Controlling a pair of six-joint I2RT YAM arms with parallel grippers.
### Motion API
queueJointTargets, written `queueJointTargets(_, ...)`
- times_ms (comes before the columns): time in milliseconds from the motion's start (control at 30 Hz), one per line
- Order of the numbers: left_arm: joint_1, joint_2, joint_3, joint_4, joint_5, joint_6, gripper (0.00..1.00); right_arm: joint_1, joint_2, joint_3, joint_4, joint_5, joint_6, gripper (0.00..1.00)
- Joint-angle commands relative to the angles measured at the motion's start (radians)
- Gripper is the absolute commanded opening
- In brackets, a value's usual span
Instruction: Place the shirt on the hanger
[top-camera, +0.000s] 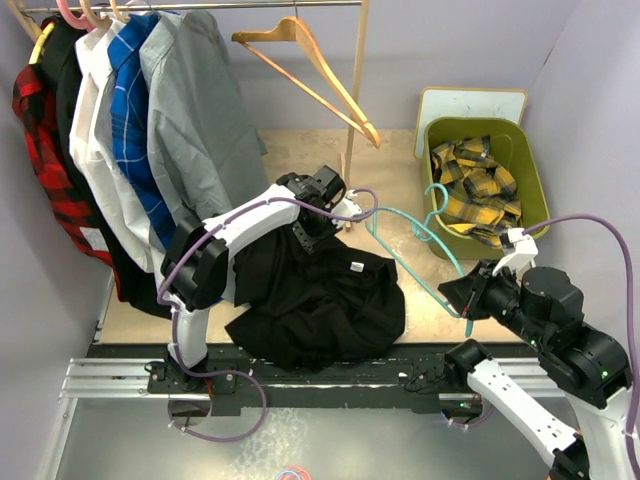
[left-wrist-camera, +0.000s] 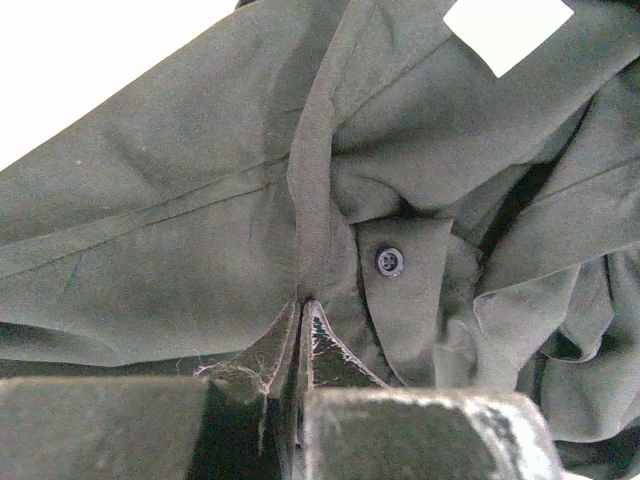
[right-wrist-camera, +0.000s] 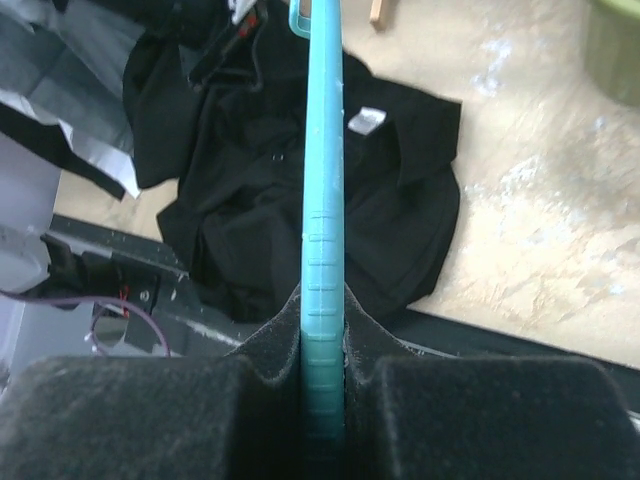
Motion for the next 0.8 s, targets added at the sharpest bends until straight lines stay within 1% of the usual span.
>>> queueJointTargets(0,0.000,-0.022,0.014,-0.027,0.063,0.001,0.00,-0.004,-0.064,-0.008,-0.053,-0.104,0.024,0.00)
queueJointTargets(133,0.000,-0.085,0.026,-0.064,0.124,0.012,0.00,-0.004,-0.085,0.002,-0.103,-0.128,0.011,0.00)
queueJointTargets(267,0.001,-0.137,0.023,-0.071,0.124,0.018,0.00,-0.004,-0.099,0.005,-0.132,-0.171,-0.005,0.00)
queueJointTargets(300,0.001,-0.140,0.020,-0.075,0.133,0.026,0.04,-0.004,-0.099,0.002,-0.138,-0.171,-0.005,0.00)
queueJointTargets(333,0.001,-0.138,0.019,-0.089,0.148,0.030,0.20,-0.004,-0.098,0.000,-0.142,-0.169,-0.006,0.00)
queueJointTargets(367,0.001,-0.132,0.015,-0.105,0.163,0.034,0.39,-0.004,-0.099,-0.004,-0.141,-0.168,-0.010,0.00)
queueJointTargets(400,0.001,-0.126,0.006,-0.111,0.182,0.039,0.51,-0.004,-0.099,-0.008,-0.140,-0.166,-0.011,0.00)
queueJointTargets(433,0.001,-0.121,-0.010,-0.107,0.185,0.041,0.57,-0.004,-0.099,-0.012,-0.139,-0.162,-0.012,0.00)
queueJointTargets(533,0.000,-0.095,-0.038,-0.090,0.175,0.041,0.60,-0.004,-0.101,-0.023,-0.140,-0.167,-0.020,0.00)
queueJointTargets(667,0.001,-0.063,-0.050,-0.084,0.172,0.045,0.61,-0.004,-0.104,-0.031,-0.141,-0.168,-0.022,0.00)
queueJointTargets(767,0.001,-0.045,-0.056,-0.074,0.148,0.042,0.57,-0.004,-0.108,-0.052,-0.126,-0.182,-0.022,0.00)
